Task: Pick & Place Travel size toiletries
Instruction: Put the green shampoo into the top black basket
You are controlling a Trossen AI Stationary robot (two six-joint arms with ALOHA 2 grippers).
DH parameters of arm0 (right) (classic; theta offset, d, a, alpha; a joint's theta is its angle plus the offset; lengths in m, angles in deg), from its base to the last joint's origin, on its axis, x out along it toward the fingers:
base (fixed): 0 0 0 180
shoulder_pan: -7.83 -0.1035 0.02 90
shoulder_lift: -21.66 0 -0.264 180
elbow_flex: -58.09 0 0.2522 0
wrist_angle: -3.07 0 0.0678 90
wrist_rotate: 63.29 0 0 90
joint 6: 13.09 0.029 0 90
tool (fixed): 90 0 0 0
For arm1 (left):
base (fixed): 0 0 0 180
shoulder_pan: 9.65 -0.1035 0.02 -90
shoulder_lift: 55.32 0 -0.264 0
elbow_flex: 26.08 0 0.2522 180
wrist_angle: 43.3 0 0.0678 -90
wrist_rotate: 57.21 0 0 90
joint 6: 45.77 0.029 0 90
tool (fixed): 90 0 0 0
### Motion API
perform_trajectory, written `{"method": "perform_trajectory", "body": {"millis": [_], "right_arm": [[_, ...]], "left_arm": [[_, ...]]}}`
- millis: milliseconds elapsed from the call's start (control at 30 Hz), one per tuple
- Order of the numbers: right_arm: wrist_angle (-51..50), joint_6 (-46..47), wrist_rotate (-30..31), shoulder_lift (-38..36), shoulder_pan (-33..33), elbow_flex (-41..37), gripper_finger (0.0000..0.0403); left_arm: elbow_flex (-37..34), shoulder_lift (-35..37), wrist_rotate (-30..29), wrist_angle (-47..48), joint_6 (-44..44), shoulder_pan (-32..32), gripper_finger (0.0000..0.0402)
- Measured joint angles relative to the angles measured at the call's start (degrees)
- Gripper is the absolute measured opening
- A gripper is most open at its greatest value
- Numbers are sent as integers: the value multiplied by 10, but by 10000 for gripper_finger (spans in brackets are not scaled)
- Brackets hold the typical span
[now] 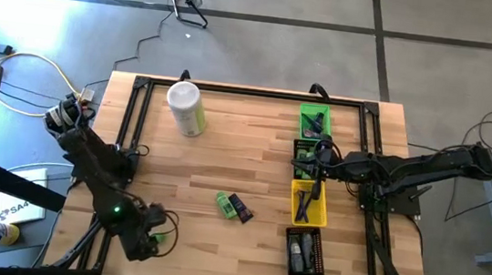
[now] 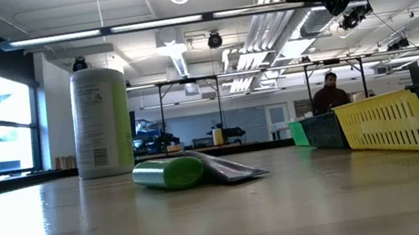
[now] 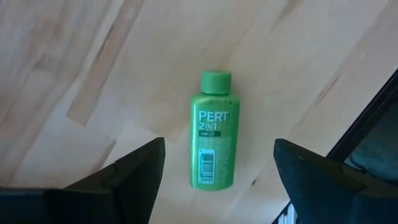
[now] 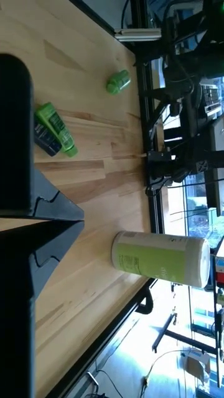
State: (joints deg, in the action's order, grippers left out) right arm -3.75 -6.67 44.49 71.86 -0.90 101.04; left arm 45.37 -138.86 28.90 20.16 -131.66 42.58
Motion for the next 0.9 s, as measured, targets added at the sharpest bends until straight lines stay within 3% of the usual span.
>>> {"method": "perform_trajectory", "body": {"millis": [200, 533, 900], "right_arm": [[1, 25, 0, 0, 0, 0, 4], [1, 28, 0, 0, 0, 0, 3], [2, 28, 0, 0, 0, 0, 4]], "left_arm": [[-27, 0, -9, -25, -32, 20, 292], [-129, 0, -7, -191, -44, 27, 291], [-163, 0, 30, -199, -44, 27, 291]]}}
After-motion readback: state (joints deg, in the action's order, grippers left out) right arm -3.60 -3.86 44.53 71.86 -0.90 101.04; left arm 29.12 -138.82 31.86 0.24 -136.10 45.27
